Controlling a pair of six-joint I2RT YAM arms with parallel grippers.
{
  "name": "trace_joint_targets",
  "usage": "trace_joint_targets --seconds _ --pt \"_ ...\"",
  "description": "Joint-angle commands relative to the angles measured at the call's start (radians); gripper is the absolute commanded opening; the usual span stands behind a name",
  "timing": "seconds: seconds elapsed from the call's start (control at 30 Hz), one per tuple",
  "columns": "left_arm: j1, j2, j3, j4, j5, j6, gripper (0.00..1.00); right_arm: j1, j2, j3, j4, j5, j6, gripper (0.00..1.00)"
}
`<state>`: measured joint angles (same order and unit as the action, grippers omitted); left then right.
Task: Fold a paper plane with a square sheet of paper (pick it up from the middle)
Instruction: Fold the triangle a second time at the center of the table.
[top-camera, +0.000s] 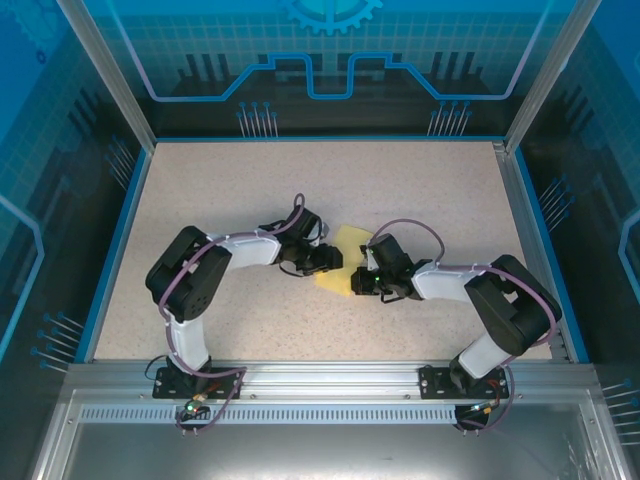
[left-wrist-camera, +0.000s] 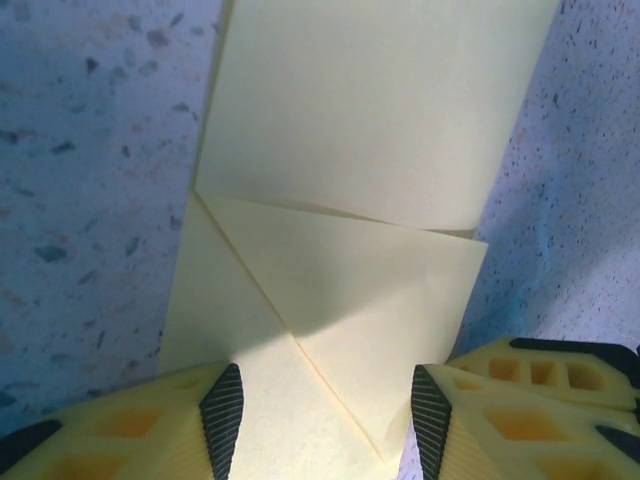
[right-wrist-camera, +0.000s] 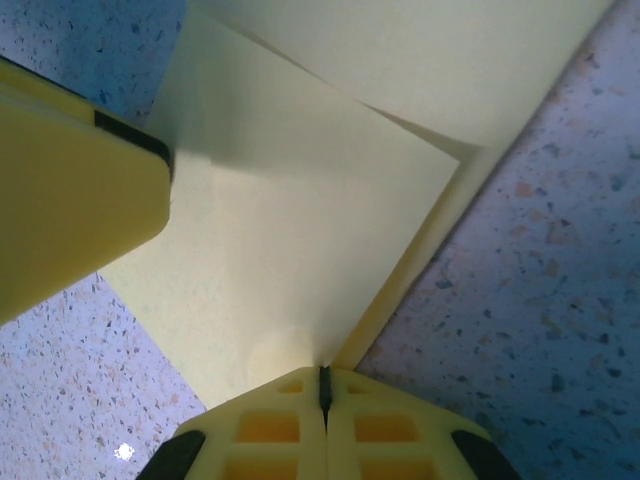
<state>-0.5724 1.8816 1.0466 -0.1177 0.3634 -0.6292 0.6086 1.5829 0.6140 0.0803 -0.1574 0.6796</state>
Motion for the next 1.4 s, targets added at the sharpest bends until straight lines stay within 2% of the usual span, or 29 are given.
trace_joint_targets --seconds 0.0,0.57,0.73,1.03,1.27,1.37 --pt "-0.003 0.041 0.026 0.019 -0.022 -0.001 0.52 0.017 0.034 -0.042 -0.041 0.018 0.008 0.05" --pt "-0.005 0.052 0.093 -0.046 -0.02 0.029 0.52 0.016 0.038 -0.073 -0.009 0.005 0.009 0.03" --pt "-0.02 0.026 0.001 -0.003 -0.003 -0.001 0.52 0.016 -0.031 -0.079 -0.019 -0.005 0.017 0.05" --pt "-0.063 -0.07 -0.111 0.029 -0.005 -0.057 0.52 -0.03 -0.196 -0.079 -0.047 -0.031 0.04 0.16" --pt "-0.138 -0.128 -0.232 0.129 -0.023 -0.173 0.52 -0.057 -0.244 -0.093 -0.066 -0.051 0.041 0.17" --pt "-0.149 -0.154 -0.231 0.122 -0.038 -0.177 0.52 -0.057 -0.241 -0.105 -0.052 -0.059 0.045 0.17"
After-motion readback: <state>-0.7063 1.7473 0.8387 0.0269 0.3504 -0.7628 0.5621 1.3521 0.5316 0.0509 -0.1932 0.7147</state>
